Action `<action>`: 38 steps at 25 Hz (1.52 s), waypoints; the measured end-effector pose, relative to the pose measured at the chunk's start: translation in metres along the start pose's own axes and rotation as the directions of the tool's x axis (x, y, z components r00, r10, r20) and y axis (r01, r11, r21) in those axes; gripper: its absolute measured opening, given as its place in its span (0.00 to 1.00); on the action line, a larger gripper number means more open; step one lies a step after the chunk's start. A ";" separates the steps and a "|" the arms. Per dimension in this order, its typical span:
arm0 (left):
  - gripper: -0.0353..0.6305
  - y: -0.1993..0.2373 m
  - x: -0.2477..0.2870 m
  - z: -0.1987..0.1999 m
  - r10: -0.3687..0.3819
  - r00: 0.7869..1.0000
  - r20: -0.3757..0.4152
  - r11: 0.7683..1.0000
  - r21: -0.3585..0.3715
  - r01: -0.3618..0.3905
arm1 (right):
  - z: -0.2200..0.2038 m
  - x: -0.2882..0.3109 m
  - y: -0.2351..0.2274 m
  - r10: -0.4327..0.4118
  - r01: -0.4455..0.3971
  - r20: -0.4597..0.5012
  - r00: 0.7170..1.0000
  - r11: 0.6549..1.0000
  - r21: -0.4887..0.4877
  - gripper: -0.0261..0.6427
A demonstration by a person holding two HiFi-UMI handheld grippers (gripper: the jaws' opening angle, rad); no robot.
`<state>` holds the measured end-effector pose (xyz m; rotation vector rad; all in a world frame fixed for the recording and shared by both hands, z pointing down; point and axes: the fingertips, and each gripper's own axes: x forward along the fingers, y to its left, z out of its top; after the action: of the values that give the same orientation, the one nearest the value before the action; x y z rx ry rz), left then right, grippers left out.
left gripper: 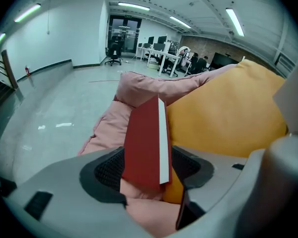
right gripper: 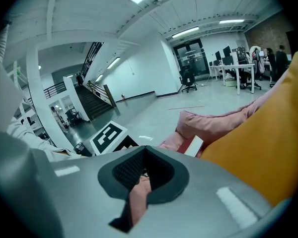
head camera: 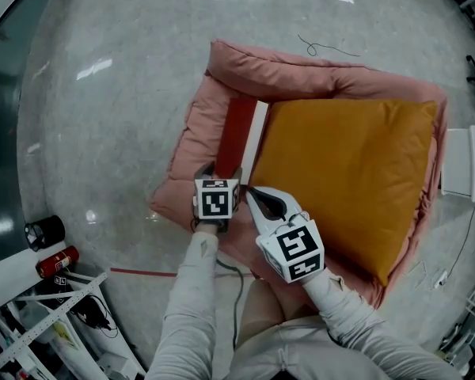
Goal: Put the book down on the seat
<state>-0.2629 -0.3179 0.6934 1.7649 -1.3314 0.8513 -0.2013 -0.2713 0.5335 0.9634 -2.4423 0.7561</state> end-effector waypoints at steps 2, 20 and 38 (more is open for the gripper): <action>0.47 -0.008 -0.017 0.000 -0.021 1.000 0.010 1.000 -0.005 0.021 | 0.002 -0.004 0.005 0.001 -0.001 0.001 1.000 1.000 -0.015 0.04; 0.08 -0.059 -0.192 0.015 0.019 0.963 0.267 0.997 -0.080 0.003 | 0.034 -0.064 0.038 0.032 -0.028 0.038 0.999 0.993 -0.113 0.04; 0.06 -0.072 -0.253 -0.013 0.064 0.958 0.278 0.994 -0.104 -0.036 | 0.032 -0.099 0.066 0.095 -0.084 0.049 0.994 0.976 -0.200 0.04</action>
<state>-0.2537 -0.1758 0.4716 1.8298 -1.5786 0.5643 -0.1863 -0.2014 0.4331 0.8151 -2.5682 0.5077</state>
